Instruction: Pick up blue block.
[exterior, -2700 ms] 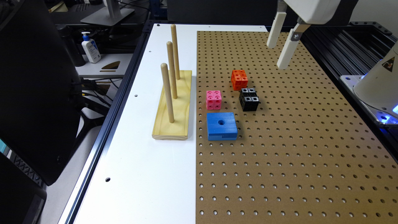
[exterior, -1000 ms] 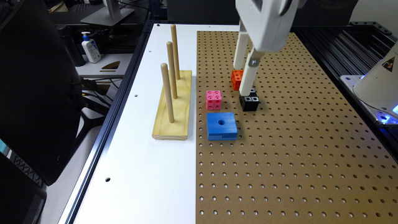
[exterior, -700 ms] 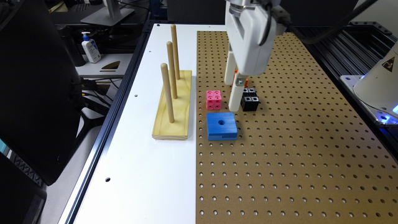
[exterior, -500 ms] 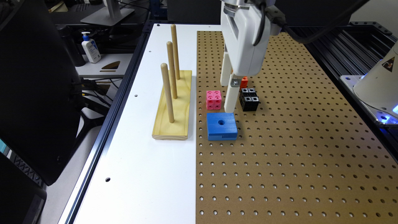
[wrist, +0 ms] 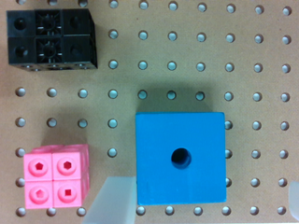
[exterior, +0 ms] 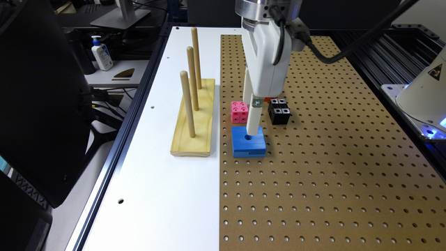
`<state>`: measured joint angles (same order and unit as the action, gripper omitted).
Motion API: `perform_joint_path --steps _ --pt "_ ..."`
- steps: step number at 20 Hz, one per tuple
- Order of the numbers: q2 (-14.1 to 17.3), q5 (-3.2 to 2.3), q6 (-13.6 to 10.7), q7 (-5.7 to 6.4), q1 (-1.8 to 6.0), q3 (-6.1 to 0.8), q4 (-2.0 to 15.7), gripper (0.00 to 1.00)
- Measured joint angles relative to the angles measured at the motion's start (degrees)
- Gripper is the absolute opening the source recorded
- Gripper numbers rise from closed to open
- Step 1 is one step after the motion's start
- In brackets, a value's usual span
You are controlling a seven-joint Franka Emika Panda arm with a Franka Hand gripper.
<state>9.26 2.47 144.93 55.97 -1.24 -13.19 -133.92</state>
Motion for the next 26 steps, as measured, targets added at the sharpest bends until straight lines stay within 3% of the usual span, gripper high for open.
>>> perform_joint_path --steps 6,15,21,26 --pt "3.99 -0.69 3.54 0.2 0.01 0.09 0.06 1.0" --pt "4.48 -0.7 3.74 0.2 0.01 0.11 0.61 1.0" --pt "8.16 -0.93 7.11 0.2 0.02 0.21 0.84 1.0" --pt "8.67 -0.93 7.3 0.2 0.01 0.22 1.42 1.0"
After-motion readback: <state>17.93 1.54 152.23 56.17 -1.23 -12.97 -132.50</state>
